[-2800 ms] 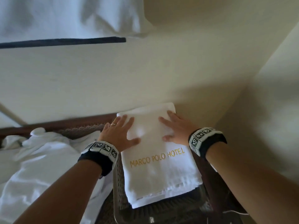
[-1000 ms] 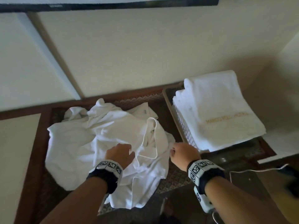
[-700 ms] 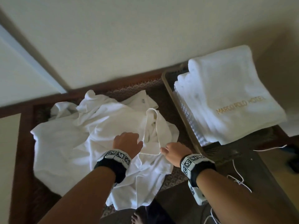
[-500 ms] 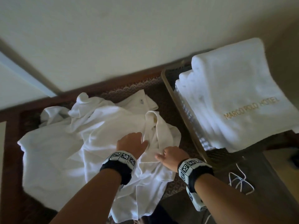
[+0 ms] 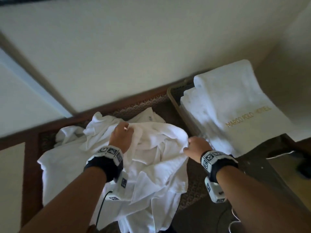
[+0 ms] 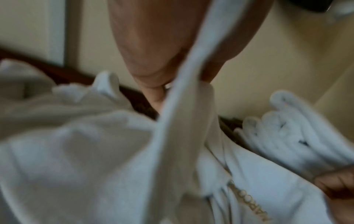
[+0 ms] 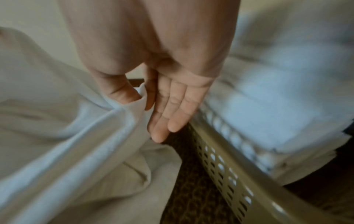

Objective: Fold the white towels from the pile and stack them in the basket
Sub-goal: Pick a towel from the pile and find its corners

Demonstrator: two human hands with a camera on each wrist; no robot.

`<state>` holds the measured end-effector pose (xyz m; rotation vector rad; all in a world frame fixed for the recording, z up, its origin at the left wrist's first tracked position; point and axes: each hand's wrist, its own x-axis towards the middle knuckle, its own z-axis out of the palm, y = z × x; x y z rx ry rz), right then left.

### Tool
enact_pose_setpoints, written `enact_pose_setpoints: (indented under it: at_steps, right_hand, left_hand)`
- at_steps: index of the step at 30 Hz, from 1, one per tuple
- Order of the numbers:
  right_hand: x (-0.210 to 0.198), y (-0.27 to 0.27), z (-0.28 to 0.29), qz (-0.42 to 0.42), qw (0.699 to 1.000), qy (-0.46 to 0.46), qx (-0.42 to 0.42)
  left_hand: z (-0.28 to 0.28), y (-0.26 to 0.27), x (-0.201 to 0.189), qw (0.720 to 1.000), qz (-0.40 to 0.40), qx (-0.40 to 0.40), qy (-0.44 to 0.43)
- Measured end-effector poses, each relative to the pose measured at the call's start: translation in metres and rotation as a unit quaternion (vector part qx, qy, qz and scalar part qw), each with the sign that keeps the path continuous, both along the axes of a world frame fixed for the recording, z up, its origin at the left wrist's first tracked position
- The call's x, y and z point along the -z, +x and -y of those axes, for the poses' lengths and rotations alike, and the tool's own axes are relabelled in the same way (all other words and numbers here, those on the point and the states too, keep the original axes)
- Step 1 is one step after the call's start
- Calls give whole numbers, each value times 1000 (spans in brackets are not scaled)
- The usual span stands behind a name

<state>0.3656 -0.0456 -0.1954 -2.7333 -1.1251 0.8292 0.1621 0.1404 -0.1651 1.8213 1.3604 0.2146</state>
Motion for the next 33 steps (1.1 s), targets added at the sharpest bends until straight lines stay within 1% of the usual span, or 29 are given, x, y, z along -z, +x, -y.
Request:
enact_pose_setpoints:
  at_steps: [2, 6, 8, 10, 12, 16, 18, 20, 22, 24, 26, 28, 29, 30, 32, 33]
  right_hand:
    - [-28, -10, 3, 25, 999, 28, 26]
    - [-86, -47, 16, 65, 990, 93, 87]
    - [-113, -68, 24, 88, 982, 125, 109]
    - [-143, -90, 31, 118, 973, 157, 122]
    - [-172, -112, 36, 138, 964, 190, 128]
    - [-236, -157, 44, 158, 948, 244, 129]
    - [-269, -180, 44, 161, 942, 270, 122]
    - [-299, -204, 40, 149, 929, 318, 111]
    - [-326, -229, 34, 131, 915, 371, 92]
    - [-353, -255, 27, 112, 900, 419, 51]
    - [-380, -281, 21, 113, 887, 447, -20]
    - [-406, -310, 22, 128, 869, 470, -86]
    - [-418, -323, 24, 133, 856, 485, -119]
    - [-428, -336, 26, 132, 844, 497, -151]
    - [-445, -358, 31, 128, 823, 509, -218]
    - [-450, -368, 34, 127, 812, 511, -250]
  left_hand:
    - [-7, -20, -35, 999, 24, 12, 26]
    - [-10, -75, -108, 991, 62, 70, 92]
    - [-5, -108, -144, 987, 74, 78, 122]
    - [1, -145, -179, 978, 89, 79, 170]
    - [7, -186, -214, 968, 100, 70, 218]
    - [18, -263, -280, 952, 103, 42, 285]
    - [26, -299, -313, 941, 102, 2, 322]
    - [33, -333, -344, 928, 97, -40, 357]
    - [40, -363, -375, 909, 87, -85, 398]
    - [49, -389, -400, 891, 70, -128, 429]
    - [61, -411, -415, 875, 24, -168, 453]
    - [73, -421, -417, 860, -35, -173, 478]
    - [81, -419, -415, 861, -41, -150, 484]
    - [90, -411, -410, 873, -19, -105, 475]
    - [114, -385, -398, 916, 68, 21, 394]
    - [128, -369, -392, 928, 106, 65, 351]
